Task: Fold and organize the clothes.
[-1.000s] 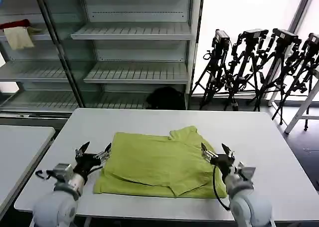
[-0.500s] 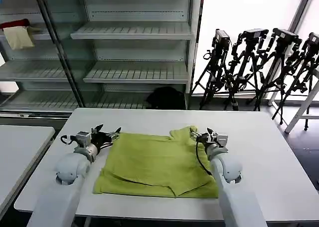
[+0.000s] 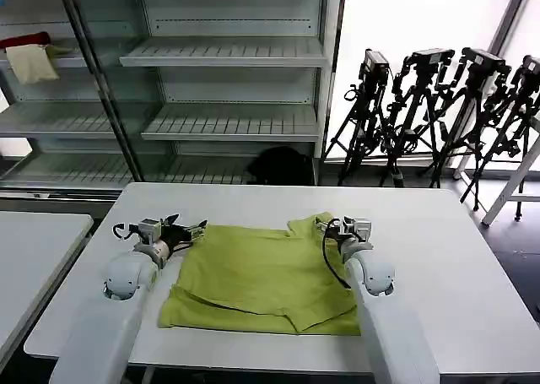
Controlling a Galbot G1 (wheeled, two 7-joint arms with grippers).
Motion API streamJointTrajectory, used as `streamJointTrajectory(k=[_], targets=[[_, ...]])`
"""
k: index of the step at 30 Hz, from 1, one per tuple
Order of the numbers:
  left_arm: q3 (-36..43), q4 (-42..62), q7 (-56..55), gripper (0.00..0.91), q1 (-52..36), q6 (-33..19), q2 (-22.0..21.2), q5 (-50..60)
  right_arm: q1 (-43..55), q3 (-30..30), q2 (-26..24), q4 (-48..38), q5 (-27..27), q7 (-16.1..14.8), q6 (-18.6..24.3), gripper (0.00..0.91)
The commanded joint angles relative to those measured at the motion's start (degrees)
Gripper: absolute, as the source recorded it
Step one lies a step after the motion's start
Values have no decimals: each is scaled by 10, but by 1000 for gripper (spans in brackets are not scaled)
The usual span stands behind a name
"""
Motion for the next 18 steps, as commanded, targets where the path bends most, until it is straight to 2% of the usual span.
streamJointTrajectory(k=[1,5,6,7,8,9,10,11,17,18], targets=[[8,17,8,836,2,1,-5,12,9,-3,3,-16,-6,-2,0,907],[10,16,8,766,6,1,-11,21,5,-3,3,-15,-10,-3,0,907],[10,15,8,766,7,1,-11,23,4,-3,4,-15,-11,-3,0,786],[11,15,8,756,6,1,-12,26,4,-4,4,-15,-11,-2,0,746],[11,15,8,705,7,0,-12,25,3,-5,5,-15,-12,0,0,635],[11,15,8,685,7,0,-13,25,3,-6,5,-15,-13,1,0,584],[11,15,8,675,7,0,-14,25,2,-8,5,-17,-14,2,0,494],[10,14,9,625,8,0,-14,25,2,-8,6,-18,-15,4,0,413],[10,14,11,373,12,0,-20,27,-1,-11,9,-25,-16,1,0,111],[10,14,11,262,12,0,-22,27,-1,-10,11,-27,-16,1,0,0]])
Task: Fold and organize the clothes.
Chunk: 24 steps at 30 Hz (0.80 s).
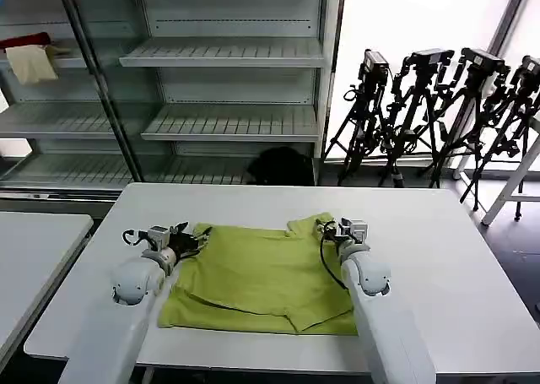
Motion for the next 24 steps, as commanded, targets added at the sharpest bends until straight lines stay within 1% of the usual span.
streamJointTrajectory(k=[1,2,4,13,18,21,24], targets=[[1,5,2,212,1,1,-8,5,0,-2,5,-11,0,0,-3,0],[2,3,2,101,3,1,-9,4,-1,-4,6,-12,0,2,-3,0],[3,1,4,10,4,1,-11,4,-4,-3,8,-10,0,2,-3,0],[3,-9,13,10,12,2,-10,0,-12,-5,-2,21,7,0,-3,0],[1,-15,12,0,15,2,-9,-8,-20,-4,-6,54,15,2,-3,0],[-5,-28,-7,0,14,1,-12,-24,-26,-3,-8,82,30,9,-3,0],[-14,-59,-30,0,18,1,-8,-56,-36,-3,-17,116,57,19,-3,0]])
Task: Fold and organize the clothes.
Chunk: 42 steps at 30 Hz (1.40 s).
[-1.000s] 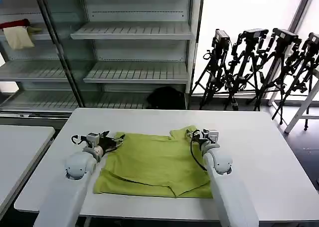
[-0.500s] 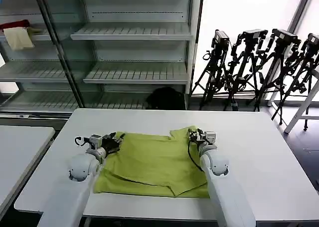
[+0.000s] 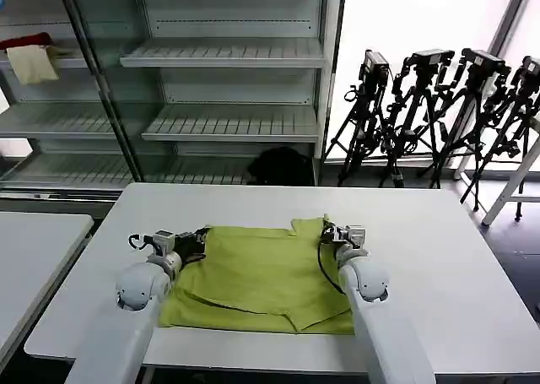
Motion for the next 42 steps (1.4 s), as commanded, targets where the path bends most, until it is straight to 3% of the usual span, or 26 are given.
streamJointTrajectory(k=[1,13,28,42], targets=[[-14,-50,-41,0,5,-1,5,-49,-13,1,-12,75,35,12,2,0],[-57,-162,-27,0,101,-2,28,-90,-139,16,-51,226,61,17,2,0],[-113,-239,48,0,236,-16,36,-84,-305,54,-54,358,44,-11,5,0],[-139,-280,84,0,330,-53,36,-28,-388,58,-32,388,-30,-38,8,0]])
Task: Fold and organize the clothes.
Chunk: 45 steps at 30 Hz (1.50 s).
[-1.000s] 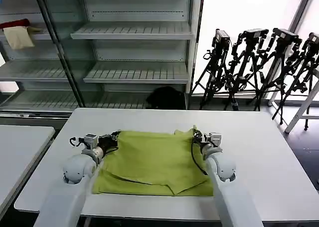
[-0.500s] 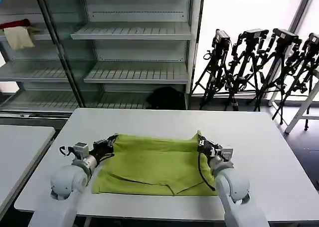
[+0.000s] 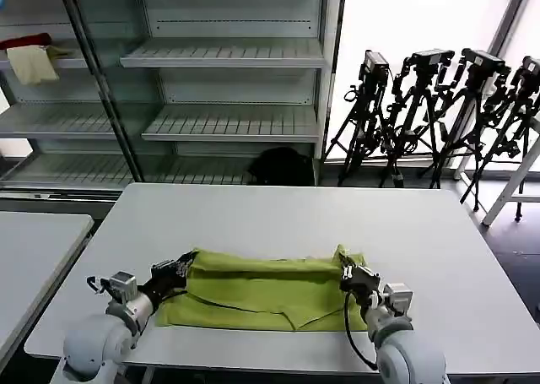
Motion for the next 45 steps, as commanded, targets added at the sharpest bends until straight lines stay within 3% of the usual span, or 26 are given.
streamJointTrajectory(k=[1,3,4,5,6,7,16,24,32,35,36,40,42,45], targets=[[-19,-36,27,0,84,-23,-1,37,-67,3,10,35,-48,-12,1,0],[-18,-37,27,0,86,-25,-3,41,-67,0,11,30,-52,-8,1,0],[-17,-37,28,0,85,-25,-5,50,-67,-1,11,28,-55,-7,1,907],[-16,-36,28,30,85,-27,-6,54,-65,-1,13,25,-60,-6,1,907],[-13,-35,27,816,85,-27,-7,57,-64,-1,14,22,-62,-4,1,907],[-11,-35,25,907,83,-27,-9,61,-64,-2,17,20,-74,-3,2,907],[-4,-33,-11,907,66,-21,-23,81,-56,2,27,10,-155,6,3,907],[-9,-46,-32,907,60,-11,-29,105,-58,12,24,4,-269,6,4,907],[-23,-105,-74,907,70,1,-51,31,-67,26,23,24,-278,-6,3,907],[-32,-130,-108,907,90,8,-66,21,-70,55,23,46,-180,-17,34,907],[-36,-139,-123,907,104,6,-73,23,-68,70,24,55,-100,-20,53,907],[-31,-140,-156,907,141,-11,-93,61,-38,107,22,63,34,-34,113,907],[-25,-128,-170,907,147,-23,-101,72,-20,122,20,62,81,-34,115,907],[-20,-113,-179,907,147,-31,-108,77,-3,132,15,60,87,-33,114,907]])
